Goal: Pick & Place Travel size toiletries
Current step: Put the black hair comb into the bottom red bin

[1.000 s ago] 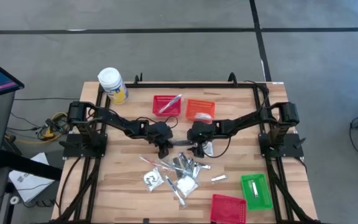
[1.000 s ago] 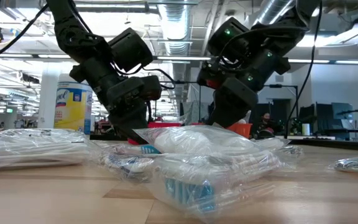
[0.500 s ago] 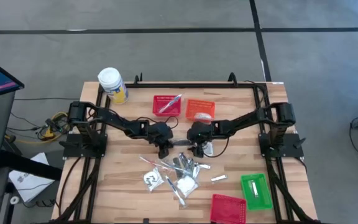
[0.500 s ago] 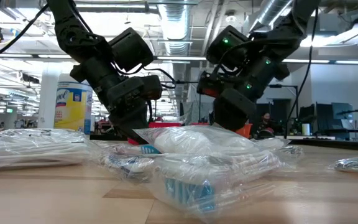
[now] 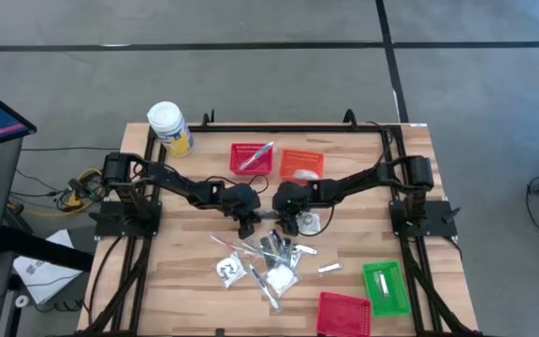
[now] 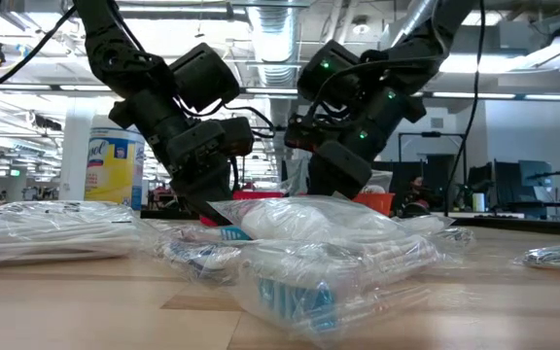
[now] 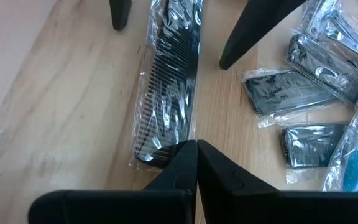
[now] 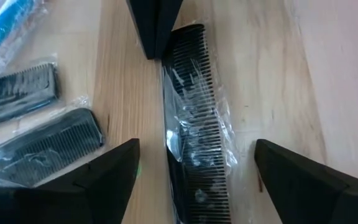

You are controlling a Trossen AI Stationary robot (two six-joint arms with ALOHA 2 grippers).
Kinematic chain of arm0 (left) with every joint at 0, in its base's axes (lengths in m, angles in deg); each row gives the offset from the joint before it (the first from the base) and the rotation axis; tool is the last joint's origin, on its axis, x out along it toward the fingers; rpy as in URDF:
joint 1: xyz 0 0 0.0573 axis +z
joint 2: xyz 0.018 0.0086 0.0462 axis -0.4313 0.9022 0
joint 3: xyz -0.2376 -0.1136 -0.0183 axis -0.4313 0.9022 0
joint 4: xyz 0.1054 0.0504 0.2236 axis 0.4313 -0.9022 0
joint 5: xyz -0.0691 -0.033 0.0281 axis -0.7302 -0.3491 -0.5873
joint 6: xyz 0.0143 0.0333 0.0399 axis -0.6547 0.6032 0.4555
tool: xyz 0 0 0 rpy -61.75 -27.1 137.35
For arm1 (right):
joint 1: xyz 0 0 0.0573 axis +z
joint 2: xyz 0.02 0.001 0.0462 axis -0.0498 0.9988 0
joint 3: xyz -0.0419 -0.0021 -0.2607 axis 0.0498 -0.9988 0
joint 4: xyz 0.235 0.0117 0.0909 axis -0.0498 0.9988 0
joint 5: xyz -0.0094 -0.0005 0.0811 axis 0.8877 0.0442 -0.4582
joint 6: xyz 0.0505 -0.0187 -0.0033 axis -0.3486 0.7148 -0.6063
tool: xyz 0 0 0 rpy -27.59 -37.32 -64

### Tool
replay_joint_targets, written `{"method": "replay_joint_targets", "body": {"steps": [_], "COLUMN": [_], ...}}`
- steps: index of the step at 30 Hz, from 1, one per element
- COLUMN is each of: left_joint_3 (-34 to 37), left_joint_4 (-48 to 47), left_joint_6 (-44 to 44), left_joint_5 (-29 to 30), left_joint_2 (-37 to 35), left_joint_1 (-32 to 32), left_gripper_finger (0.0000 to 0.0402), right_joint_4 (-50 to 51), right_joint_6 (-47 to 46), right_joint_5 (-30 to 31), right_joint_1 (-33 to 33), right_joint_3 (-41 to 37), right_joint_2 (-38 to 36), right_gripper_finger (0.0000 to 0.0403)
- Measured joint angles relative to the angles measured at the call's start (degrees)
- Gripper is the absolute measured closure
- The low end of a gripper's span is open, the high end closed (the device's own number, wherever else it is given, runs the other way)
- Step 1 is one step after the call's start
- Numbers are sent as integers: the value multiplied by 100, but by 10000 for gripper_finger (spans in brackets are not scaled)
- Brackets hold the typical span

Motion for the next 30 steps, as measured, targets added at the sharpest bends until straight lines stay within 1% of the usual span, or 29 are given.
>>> {"method": "replay_joint_targets", "body": {"steps": [5, 10, 13, 22, 24, 26, 28, 30], "left_joint_3": [0, 0, 0, 5, 11, 56, 79, 132], "left_joint_4": [11, 24, 26, 47, 24, -208, -133, 1], "left_joint_6": [-2, -2, 0, 20, 92, 167, 261, 369], "left_joint_5": [61, 122, 129, 259, 265, 368, 520, 770], "left_joint_2": [2, 2, 2, -44, -185, -461, -855, -1369], "left_joint_1": [-2, 0, 0, 0, -13, -75, -202, -380], "left_gripper_finger": [401, 401, 401, 401, 401, 401, 401, 401], "right_joint_4": [51, 69, 69, 73, 87, 148, 308, 403], "right_joint_6": [39, 77, 135, 250, 236, 257, 258, 242], "right_joint_5": [10, 21, -5, -94, -95, -77, -68, 55], "right_joint_1": [1, 9, 19, 28, 25, 25, 43, 98], "right_joint_3": [6, 3, 2, -4, -8, -17, -54, -92], "right_joint_2": [2, 2, 4, -8, -77, -160, -320, -491], "right_gripper_finger": [131, 186, 230, 380, 393, 388, 385, 393]}}
